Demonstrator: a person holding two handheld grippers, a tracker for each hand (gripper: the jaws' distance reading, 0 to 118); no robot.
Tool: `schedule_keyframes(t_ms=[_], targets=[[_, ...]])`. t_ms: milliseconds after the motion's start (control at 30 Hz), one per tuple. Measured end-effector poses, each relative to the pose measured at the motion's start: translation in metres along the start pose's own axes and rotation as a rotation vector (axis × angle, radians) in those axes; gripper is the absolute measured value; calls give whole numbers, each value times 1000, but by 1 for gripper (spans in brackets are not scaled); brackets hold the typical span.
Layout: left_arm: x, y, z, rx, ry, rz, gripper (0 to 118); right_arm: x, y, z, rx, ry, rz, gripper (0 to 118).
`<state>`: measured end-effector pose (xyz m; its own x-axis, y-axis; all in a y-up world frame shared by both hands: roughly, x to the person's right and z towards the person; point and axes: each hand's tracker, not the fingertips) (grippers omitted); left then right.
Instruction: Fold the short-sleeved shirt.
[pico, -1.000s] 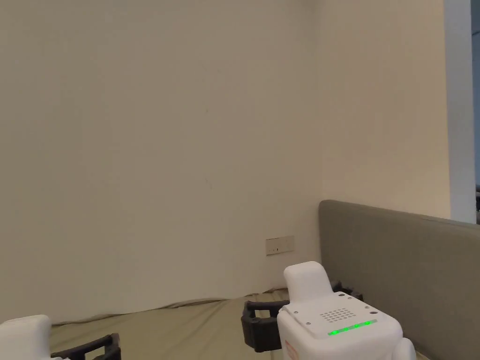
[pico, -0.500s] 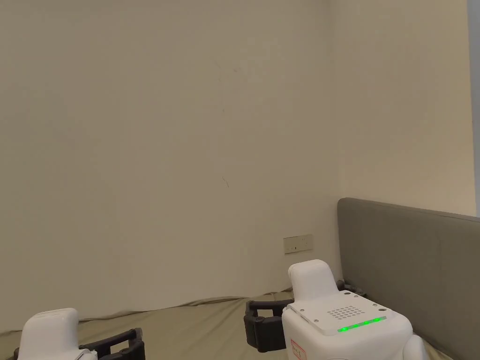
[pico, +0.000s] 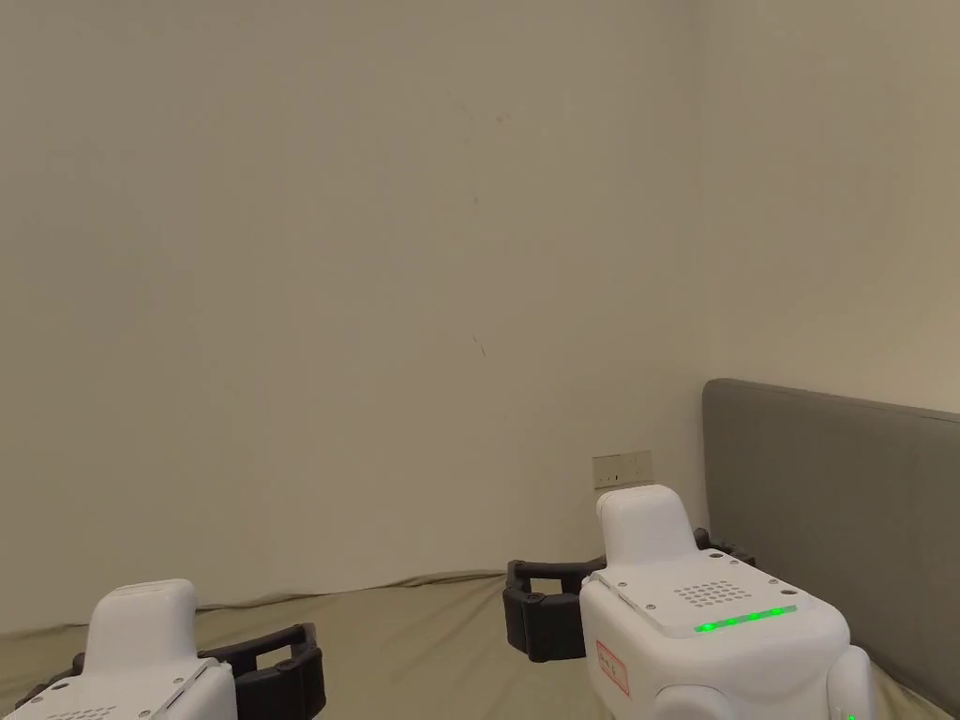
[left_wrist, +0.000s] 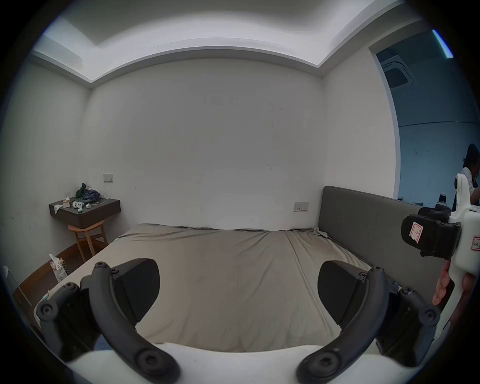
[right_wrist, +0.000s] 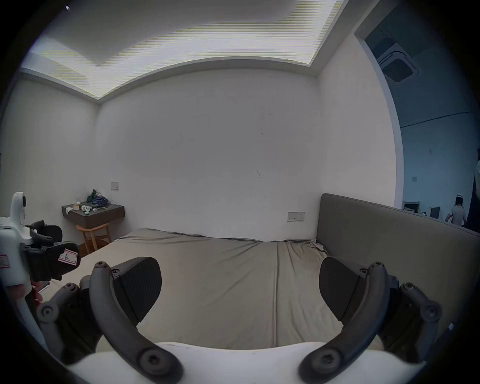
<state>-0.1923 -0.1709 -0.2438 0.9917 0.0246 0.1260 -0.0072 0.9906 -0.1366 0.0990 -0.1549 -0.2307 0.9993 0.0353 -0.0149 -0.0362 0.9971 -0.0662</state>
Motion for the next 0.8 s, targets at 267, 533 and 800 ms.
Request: schedule_keyframes(t_ms=[267, 533, 800], targets=[[0, 1, 3, 8, -7, 10, 118, -12, 0, 8, 33, -31, 37, 118], [2, 1, 5, 11, 11, -22, 118, -16, 0, 16, 58, -51, 49, 118], [0, 3, 6, 10, 17, -19, 118, -14, 4, 11, -2, -132, -20, 118]])
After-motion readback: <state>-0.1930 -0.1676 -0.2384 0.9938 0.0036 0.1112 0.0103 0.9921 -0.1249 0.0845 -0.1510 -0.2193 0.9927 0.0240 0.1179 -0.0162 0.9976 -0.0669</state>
